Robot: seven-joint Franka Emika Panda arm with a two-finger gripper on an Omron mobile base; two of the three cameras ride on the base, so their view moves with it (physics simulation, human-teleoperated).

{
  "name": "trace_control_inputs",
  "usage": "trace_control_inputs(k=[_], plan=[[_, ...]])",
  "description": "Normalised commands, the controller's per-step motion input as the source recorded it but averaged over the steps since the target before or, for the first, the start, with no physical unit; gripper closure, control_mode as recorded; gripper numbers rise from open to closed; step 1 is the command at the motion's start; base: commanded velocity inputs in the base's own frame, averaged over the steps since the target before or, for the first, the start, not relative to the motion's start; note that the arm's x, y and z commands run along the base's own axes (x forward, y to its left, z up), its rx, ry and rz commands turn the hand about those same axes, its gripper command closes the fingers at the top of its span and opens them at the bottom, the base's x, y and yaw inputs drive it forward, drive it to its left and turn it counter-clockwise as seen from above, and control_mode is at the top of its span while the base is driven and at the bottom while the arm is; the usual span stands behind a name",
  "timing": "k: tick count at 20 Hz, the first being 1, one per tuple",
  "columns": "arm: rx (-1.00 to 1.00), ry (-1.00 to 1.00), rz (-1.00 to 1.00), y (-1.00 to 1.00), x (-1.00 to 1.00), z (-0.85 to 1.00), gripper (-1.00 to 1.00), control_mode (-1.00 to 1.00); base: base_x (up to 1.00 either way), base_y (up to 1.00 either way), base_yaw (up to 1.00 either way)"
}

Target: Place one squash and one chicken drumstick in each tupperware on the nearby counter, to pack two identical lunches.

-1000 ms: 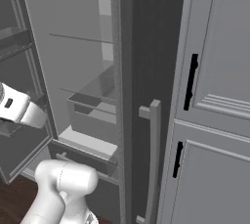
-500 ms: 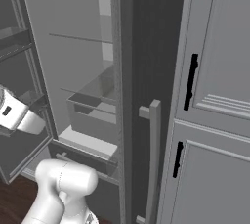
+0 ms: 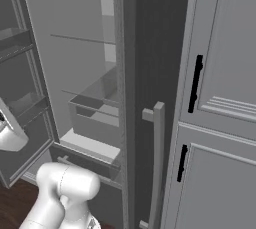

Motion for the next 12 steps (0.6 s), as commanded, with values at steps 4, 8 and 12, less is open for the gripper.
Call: trace_control_inputs(k=[4, 8, 12], plan=[[0.04, 0.02, 0.18, -0.08, 0.01, 0.43, -1.00, -1.00, 0.00, 0.00, 0.00], [0.00, 0.01, 0.04, 0.00, 0.01, 0.10, -1.00, 1.00, 0.00, 0.04, 0.03], [0.00, 0.00, 0.00, 0.00, 0.00, 0.00, -1.00, 1.00, -0.05, 0.00, 0.00]])
